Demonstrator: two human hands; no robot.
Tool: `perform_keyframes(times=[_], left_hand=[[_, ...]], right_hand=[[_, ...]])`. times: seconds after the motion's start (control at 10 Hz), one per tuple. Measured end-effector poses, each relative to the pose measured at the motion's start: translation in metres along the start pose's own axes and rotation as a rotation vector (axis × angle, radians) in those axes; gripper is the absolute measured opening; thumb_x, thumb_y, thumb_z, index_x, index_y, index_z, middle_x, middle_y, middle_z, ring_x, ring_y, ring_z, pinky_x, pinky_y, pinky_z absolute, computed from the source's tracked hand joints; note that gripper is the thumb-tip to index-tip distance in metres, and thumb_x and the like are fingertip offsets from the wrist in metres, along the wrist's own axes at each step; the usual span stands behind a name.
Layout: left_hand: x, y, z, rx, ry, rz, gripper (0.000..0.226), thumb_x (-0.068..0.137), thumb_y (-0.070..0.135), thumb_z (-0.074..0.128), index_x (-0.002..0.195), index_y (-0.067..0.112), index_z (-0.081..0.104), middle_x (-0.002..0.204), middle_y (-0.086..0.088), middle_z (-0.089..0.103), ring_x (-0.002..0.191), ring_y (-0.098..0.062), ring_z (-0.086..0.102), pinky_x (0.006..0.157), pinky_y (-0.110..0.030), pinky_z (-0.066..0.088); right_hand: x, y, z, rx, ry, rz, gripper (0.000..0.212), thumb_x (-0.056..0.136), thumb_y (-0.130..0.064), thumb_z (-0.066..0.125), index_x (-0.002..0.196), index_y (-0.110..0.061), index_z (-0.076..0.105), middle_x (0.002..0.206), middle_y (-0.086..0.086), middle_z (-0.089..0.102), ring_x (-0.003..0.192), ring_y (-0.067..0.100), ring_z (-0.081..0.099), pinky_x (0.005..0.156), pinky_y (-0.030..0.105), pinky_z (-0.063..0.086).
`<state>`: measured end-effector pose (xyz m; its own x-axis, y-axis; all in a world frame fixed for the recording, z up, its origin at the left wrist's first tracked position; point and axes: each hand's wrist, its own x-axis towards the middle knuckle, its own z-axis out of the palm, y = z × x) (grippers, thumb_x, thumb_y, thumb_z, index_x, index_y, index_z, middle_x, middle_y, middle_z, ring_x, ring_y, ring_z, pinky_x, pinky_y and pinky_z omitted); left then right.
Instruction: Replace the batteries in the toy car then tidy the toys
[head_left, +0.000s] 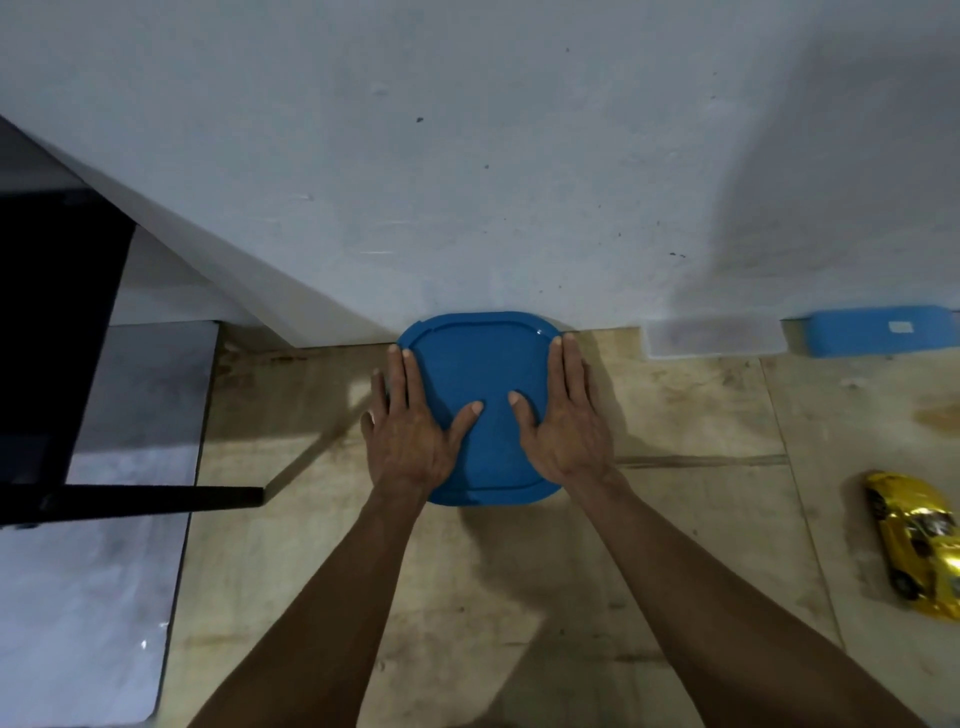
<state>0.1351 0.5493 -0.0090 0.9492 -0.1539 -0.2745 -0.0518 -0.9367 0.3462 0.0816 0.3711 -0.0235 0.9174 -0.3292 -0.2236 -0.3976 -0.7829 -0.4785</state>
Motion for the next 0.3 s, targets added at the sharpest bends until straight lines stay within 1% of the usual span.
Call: perform_keyframes(times=[0.1, 0.2, 0.3], left_hand=[[0.0, 0.002, -0.007, 0.004, -0.046, -0.028, 0.109, 0.083, 0.088, 0.028, 0.159, 0.022, -0.012, 0.168, 0.004, -0.018, 0.155, -0.028, -0.008, 0.123, -0.058, 0.012], [-0.013, 0.005, -0.017, -0.005, -0.006, -0.017, 0.101, 0.087, 0.084, 0.028, 0.16, 0.024, -0.008, 0.168, 0.0, -0.014, 0.155, -0.027, -0.009, 0.123, -0.057, 0.01], [-0.039, 0.005, -0.026, -0.055, 0.064, 0.036, 0.092, 0.093, 0.076, 0.029, 0.16, 0.022, -0.001, 0.169, -0.004, -0.007, 0.155, -0.028, -0.005, 0.123, -0.056, 0.012]], right_hand=[[-0.001, -0.006, -0.013, -0.013, -0.039, 0.023, 0.083, 0.099, -0.064, 0.029, 0.158, -0.024, -0.014, 0.167, -0.007, -0.017, 0.155, 0.026, -0.003, 0.117, 0.052, 0.032], [-0.014, -0.016, -0.028, -0.003, 0.004, 0.02, 0.08, 0.099, -0.062, 0.033, 0.159, -0.028, -0.008, 0.168, -0.003, -0.014, 0.155, 0.028, -0.001, 0.113, 0.051, 0.035], [-0.04, -0.031, -0.036, 0.076, 0.064, 0.034, 0.076, 0.1, -0.058, 0.038, 0.159, -0.03, 0.0, 0.168, 0.0, -0.007, 0.154, 0.027, 0.004, 0.114, 0.049, 0.033]])
